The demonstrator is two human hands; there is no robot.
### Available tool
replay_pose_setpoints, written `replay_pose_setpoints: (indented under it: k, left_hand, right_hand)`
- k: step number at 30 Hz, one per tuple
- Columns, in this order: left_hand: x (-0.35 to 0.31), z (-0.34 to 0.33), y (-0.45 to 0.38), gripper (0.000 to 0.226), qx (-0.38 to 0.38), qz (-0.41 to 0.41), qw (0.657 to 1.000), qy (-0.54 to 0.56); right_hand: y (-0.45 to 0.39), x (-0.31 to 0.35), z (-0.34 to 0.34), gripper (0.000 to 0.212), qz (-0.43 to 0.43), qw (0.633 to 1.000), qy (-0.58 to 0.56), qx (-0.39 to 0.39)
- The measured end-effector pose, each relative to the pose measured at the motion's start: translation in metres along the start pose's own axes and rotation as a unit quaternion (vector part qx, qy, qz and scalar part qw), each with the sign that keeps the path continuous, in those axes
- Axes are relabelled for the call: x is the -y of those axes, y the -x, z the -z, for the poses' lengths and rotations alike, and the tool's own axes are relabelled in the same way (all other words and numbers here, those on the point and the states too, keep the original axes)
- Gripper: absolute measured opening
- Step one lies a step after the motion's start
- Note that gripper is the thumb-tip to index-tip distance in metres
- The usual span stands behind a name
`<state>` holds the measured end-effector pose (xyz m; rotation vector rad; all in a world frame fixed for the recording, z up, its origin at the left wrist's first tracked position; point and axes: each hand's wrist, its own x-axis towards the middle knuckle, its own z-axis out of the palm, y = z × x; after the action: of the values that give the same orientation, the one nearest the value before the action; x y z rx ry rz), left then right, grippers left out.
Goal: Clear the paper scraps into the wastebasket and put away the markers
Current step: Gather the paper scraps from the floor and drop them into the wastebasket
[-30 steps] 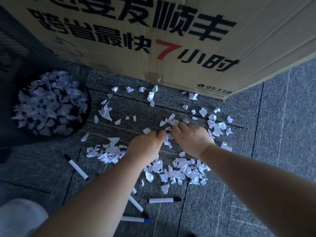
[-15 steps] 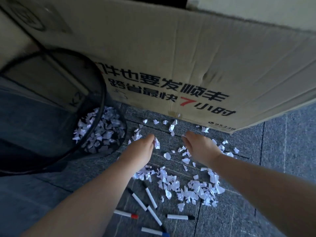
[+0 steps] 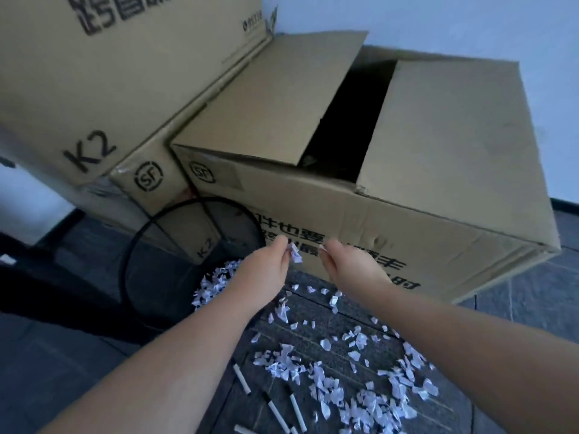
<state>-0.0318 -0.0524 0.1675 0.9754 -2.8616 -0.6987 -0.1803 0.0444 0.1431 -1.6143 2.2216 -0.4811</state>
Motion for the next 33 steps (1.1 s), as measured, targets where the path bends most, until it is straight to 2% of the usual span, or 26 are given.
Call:
replay_pose_setpoints:
  k: [6, 14, 18, 24, 27, 30, 33]
  left_hand:
    - [0.052, 0.036, 0.018, 0.015, -0.081, 0.031, 0.996, -0.008]
    - [0.124, 0.038, 0.037, 0.014, -0.083, 0.105, 0.991, -0.008]
    - [0.145, 0.033, 0.035, 0.017, -0.106, 0.113, 0.988, 0.003]
    - [0.167, 0.019, 0.037, 0.015, -0.129, 0.115, 0.985, -0.015]
    - [0.170, 0.015, 0.038, 0.019, -0.107, 0.147, 0.983, -0.020]
    - [0.174, 0.012, 0.038, 0.052, -0.022, 0.177, 0.983, -0.028]
    - [0.179, 0.009, 0.039, 0.065, 0.046, 0.194, 0.977, -0.070]
  right_hand:
    - [-0.041, 0.071, 0.012, 0.027, 0.055, 0.998, -0.013, -0.031]
    - [-0.090, 0.135, -0.030, 0.026, 0.112, 0.992, -0.046, -0.034]
    - [-0.110, 0.147, -0.046, 0.022, 0.134, 0.990, -0.041, -0.037]
    - [-0.123, 0.140, -0.073, 0.023, 0.116, 0.992, -0.043, -0.013]
    - [-0.123, 0.135, -0.086, 0.027, 0.110, 0.993, -0.030, 0.029]
    - [-0.124, 0.132, -0.093, 0.034, 0.118, 0.991, 0.005, 0.069]
    - [-0.123, 0.130, -0.092, 0.045, 0.131, 0.987, 0.045, 0.080]
